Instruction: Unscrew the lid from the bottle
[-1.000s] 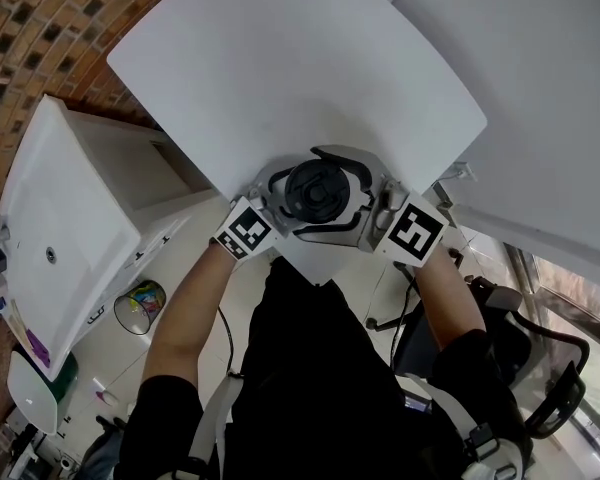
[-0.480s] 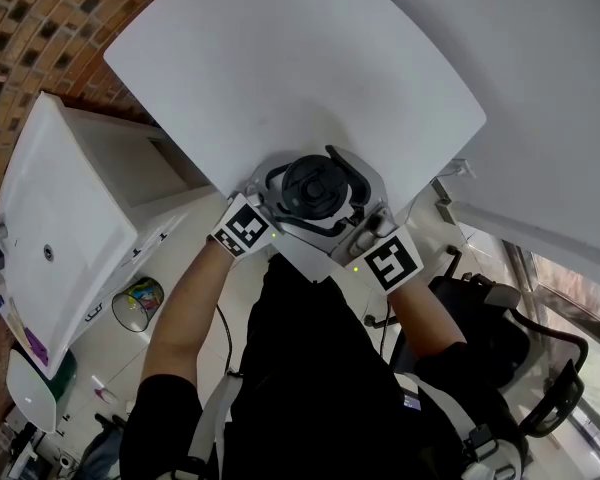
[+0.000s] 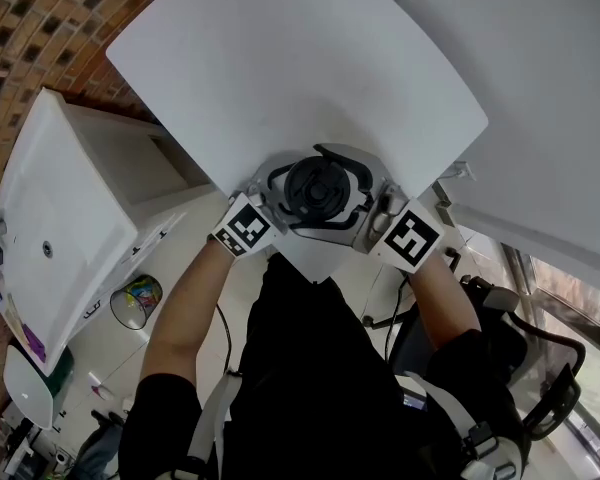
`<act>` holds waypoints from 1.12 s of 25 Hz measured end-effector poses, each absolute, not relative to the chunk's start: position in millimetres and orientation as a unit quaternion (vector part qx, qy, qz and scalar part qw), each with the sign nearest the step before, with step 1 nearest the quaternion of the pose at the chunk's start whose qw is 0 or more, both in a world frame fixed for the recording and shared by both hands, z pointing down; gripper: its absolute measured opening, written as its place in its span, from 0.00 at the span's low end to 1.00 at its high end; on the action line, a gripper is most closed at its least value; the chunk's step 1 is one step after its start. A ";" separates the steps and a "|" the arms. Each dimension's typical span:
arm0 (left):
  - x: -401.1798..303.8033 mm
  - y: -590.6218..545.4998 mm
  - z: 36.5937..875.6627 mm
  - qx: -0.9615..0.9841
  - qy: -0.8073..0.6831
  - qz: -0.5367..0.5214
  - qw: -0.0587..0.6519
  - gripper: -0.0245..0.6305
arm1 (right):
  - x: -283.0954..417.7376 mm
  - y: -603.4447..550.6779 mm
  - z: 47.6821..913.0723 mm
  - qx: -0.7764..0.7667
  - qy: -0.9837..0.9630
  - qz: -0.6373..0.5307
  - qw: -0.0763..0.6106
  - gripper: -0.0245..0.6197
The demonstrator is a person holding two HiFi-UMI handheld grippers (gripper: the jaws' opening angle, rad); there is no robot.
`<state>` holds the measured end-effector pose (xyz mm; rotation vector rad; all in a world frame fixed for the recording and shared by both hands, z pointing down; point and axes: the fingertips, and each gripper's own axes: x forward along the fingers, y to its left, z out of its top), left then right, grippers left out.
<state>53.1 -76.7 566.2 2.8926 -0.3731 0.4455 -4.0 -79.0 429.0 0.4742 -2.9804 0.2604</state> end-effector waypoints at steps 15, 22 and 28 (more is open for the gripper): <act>53.4 -77.2 565.7 0.976 -0.128 0.150 0.093 0.61 | 8.2 -83.1 403.0 0.119 -0.988 0.091 0.041 0.77; 50.6 -77.6 565.6 0.975 -0.133 0.151 0.090 0.62 | 40.6 -87.1 385.0 0.175 -0.980 0.098 -0.001 0.77; 48.7 -81.1 567.9 0.971 -0.155 0.161 0.089 0.63 | 50.1 -72.7 380.6 0.193 -0.975 0.109 0.014 0.77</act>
